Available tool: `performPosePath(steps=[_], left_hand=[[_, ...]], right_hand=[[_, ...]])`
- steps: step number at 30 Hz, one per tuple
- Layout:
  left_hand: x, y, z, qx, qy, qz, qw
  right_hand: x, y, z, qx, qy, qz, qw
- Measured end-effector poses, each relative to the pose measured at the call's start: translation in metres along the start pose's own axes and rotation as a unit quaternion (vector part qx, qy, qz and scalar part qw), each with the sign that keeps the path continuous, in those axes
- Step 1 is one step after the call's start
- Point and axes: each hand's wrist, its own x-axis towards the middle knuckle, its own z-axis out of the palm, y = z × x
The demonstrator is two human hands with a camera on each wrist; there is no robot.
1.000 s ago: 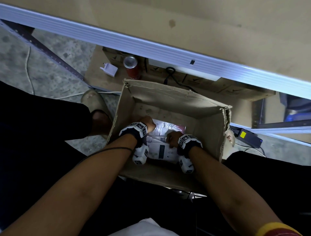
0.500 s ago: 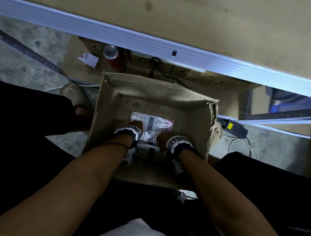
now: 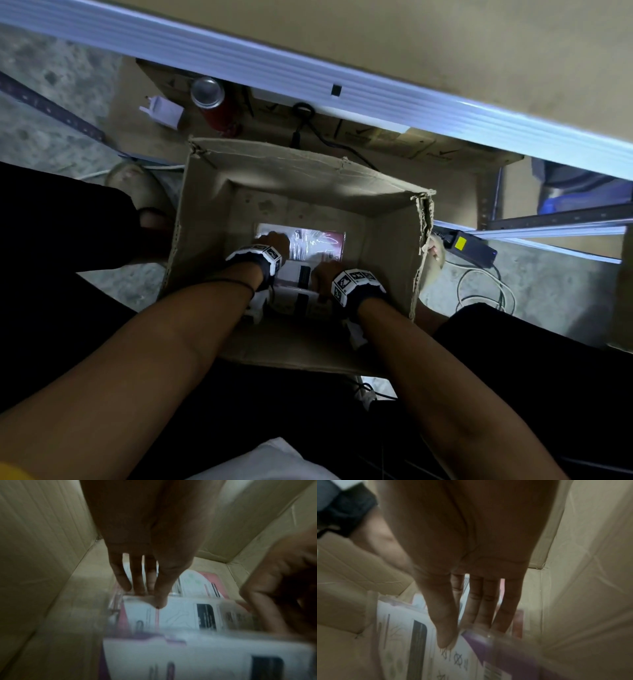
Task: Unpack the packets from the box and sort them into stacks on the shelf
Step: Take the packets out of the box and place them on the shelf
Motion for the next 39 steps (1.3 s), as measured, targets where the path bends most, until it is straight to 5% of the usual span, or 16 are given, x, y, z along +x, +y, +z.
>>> performPosePath(steps=[7,21,39], left_hand=[[0.01,0.001,-0.028,-0.04,0.085,-0.019,0.995],[0.002,-0.018,-0.037,-0.116,0.022,-0.008,0.993],[-0.103,0.009,-0.12,-0.102,0.172,0.092,0.976]], right_hand=[[0.006,0.0,0.006,0.017,0.004,0.007,1.0],[0.007,0.001,0.005,0.019,0.016,0.013,1.0],[-0.075,-0.019,-0.071,-0.057,0.263,0.035,0.962]])
